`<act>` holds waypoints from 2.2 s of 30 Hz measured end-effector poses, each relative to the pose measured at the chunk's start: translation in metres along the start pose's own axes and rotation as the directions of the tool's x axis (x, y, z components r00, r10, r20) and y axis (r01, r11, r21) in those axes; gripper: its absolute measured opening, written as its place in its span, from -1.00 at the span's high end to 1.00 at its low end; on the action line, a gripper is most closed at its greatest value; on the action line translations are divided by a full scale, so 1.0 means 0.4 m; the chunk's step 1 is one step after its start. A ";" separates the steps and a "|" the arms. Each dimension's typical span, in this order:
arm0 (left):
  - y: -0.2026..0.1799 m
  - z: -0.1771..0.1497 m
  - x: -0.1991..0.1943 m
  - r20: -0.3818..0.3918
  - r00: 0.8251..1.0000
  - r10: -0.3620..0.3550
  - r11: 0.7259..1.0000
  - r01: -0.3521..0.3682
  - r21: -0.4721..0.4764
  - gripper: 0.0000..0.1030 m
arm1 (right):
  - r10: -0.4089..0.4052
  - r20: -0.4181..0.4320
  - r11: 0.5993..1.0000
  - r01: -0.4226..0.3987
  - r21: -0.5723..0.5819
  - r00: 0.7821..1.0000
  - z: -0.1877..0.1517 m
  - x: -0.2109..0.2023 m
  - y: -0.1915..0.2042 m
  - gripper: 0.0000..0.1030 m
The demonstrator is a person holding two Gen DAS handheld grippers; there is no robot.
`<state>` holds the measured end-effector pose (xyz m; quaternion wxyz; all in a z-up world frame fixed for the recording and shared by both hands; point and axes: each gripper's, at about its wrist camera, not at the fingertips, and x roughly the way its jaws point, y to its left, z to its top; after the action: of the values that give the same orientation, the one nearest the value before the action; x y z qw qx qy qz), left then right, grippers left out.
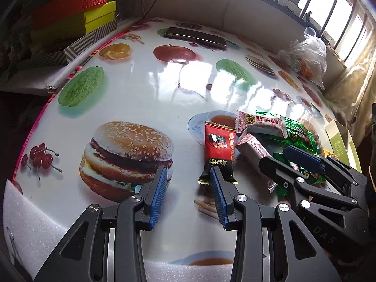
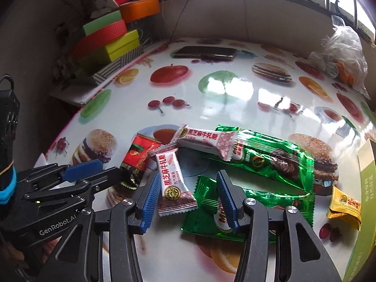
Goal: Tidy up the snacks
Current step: 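Grasp the white-and-red wrapped bar with the right gripper while the left gripper grasps the red packet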
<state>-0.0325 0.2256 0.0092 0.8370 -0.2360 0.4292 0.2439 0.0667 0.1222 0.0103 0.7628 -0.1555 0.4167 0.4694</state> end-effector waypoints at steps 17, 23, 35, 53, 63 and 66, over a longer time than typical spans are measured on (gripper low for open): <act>0.016 0.007 -0.014 0.011 1.000 -0.018 1.000 0.018 -0.022 0.24 | -0.009 -0.014 0.998 0.008 -0.060 1.000 0.004 0.038 0.037 0.59; 0.007 0.010 -0.020 0.018 0.999 -0.029 0.999 0.029 -0.013 0.24 | 0.002 0.018 0.999 -0.001 -0.043 1.000 0.006 0.017 0.033 0.62; -0.058 0.028 0.001 -0.012 0.998 -0.067 0.995 0.068 0.078 0.23 | -0.017 0.083 0.999 0.013 0.049 0.996 0.009 -0.056 -0.009 0.62; -0.090 0.036 0.043 -0.021 1.000 -0.002 0.991 0.005 0.133 0.24 | -0.032 0.087 0.994 0.023 0.103 0.996 0.002 -0.071 -0.046 0.62; -0.098 0.038 0.048 0.000 0.999 0.037 0.989 -0.037 0.146 0.24 | -0.035 0.087 0.994 0.025 0.110 0.996 0.001 -0.073 -0.048 0.62; -0.098 0.037 0.047 0.004 0.999 0.049 0.988 -0.049 0.144 0.35 | -0.036 0.086 0.993 0.026 0.112 0.996 0.002 -0.073 -0.050 0.62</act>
<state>0.0102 0.2081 0.0085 0.8457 -0.1640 0.4512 0.2328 0.0777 0.0953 0.0305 0.7949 -0.0985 0.4059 0.4401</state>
